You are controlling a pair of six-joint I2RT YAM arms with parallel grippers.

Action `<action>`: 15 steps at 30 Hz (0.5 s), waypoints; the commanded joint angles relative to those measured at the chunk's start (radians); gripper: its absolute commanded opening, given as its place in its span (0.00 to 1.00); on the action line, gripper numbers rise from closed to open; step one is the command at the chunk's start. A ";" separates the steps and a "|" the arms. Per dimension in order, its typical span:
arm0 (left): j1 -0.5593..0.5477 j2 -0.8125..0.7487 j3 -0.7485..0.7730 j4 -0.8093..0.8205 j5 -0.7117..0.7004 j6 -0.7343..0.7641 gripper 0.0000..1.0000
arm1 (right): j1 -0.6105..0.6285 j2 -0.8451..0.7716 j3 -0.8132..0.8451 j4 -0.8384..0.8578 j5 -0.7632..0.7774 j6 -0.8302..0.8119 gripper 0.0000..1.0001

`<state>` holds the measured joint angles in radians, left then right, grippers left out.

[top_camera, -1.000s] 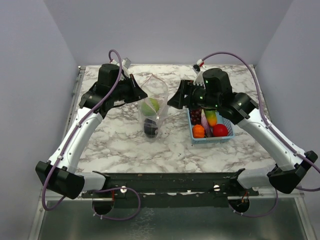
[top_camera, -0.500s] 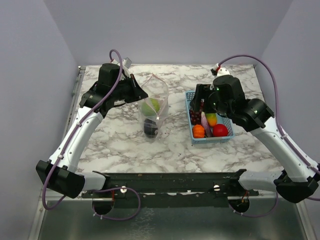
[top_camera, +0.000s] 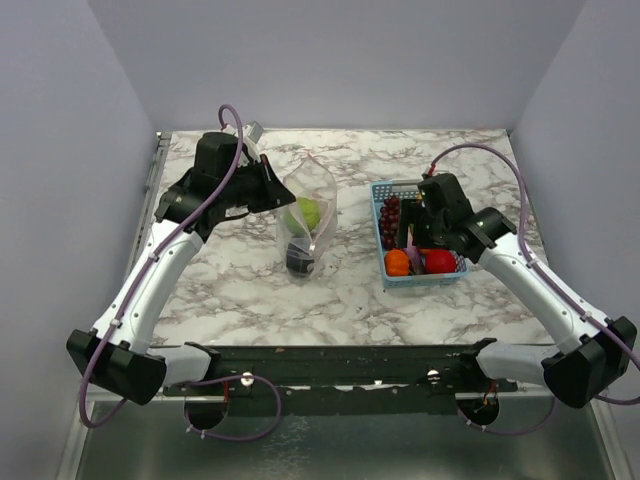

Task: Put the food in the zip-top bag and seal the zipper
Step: Pick up the fake vegetable from the bin.

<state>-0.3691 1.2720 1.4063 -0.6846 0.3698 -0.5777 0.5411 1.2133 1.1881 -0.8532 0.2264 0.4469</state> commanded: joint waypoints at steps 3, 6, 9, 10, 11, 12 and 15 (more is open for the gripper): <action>-0.011 -0.052 -0.039 -0.014 -0.025 0.010 0.00 | -0.050 0.036 -0.090 0.106 -0.118 0.019 0.87; -0.017 -0.058 -0.053 -0.013 -0.029 0.006 0.00 | -0.063 0.061 -0.123 0.138 -0.147 0.038 0.88; -0.021 -0.067 -0.059 -0.013 -0.033 0.003 0.00 | -0.077 0.084 -0.160 0.165 -0.161 0.056 0.88; -0.021 -0.070 -0.061 -0.013 -0.032 0.004 0.00 | -0.082 0.089 -0.169 0.175 -0.169 0.059 0.88; -0.021 -0.072 -0.062 -0.014 -0.033 0.004 0.00 | -0.086 0.092 -0.182 0.184 -0.174 0.065 0.88; -0.021 -0.075 -0.064 -0.013 -0.031 0.004 0.00 | -0.090 0.097 -0.191 0.195 -0.179 0.068 0.88; -0.023 -0.076 -0.070 -0.016 -0.030 0.006 0.00 | -0.104 0.117 -0.211 0.218 -0.193 0.074 0.84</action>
<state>-0.3859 1.2259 1.3483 -0.6903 0.3534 -0.5785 0.4557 1.3079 1.0008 -0.6994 0.0776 0.4969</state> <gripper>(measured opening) 0.006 0.858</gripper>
